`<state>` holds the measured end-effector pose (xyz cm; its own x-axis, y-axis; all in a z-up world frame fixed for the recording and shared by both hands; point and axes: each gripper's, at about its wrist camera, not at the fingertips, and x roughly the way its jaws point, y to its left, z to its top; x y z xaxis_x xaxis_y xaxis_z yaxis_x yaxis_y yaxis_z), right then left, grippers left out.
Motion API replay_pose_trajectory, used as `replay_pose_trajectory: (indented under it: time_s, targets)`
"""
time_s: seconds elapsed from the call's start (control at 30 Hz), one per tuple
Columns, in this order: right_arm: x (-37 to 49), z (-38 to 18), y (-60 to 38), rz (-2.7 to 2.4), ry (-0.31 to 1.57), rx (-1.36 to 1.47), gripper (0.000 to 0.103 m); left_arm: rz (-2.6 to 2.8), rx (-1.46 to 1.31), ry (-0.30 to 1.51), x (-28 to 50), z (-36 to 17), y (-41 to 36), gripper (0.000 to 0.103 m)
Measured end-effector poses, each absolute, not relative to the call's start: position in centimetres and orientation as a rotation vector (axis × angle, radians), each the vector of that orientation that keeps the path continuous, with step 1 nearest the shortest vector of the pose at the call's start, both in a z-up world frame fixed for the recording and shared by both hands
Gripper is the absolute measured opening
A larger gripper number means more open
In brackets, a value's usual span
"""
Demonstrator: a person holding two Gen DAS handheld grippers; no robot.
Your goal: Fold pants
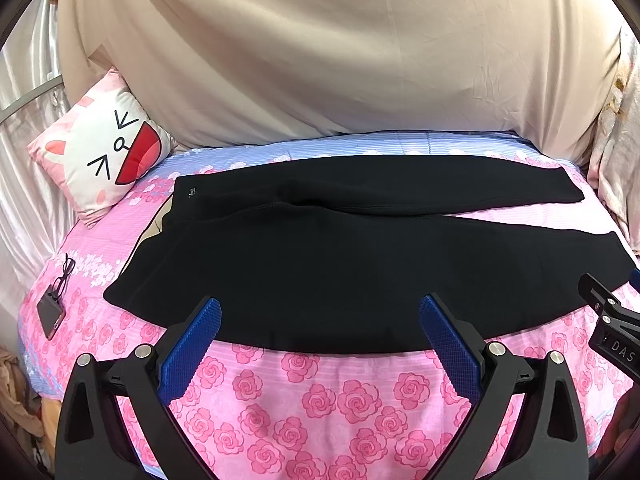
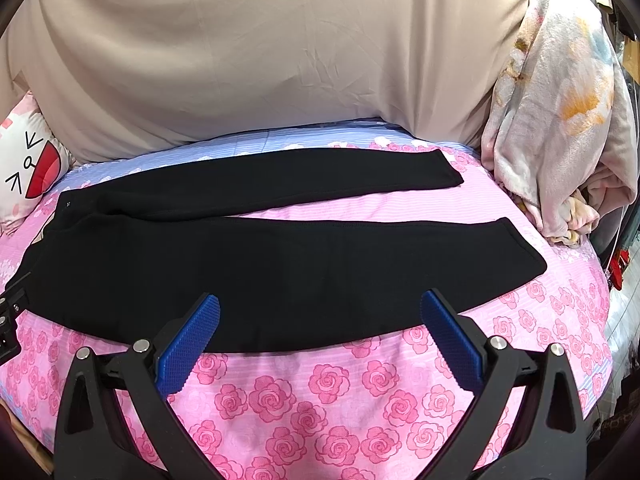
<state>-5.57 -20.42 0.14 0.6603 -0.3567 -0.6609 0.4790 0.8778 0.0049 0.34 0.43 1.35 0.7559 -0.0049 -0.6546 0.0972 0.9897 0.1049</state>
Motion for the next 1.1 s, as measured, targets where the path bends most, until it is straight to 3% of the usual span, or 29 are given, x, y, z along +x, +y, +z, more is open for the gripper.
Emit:
replay_pose_trajectory:
  time_s: [0.87,1.1]
  targets:
    - [-5.2,-0.4,-21.1,-0.467,0.707,0.193,0.098,-0.052,0.142,0.721,1.0,1.2,0.3,0.097]
    - [-4.0,0.2,-27.2,-0.465,0.686,0.225,0.098,-0.027,0.162,0.746,3.7,0.5,0.4,0.097]
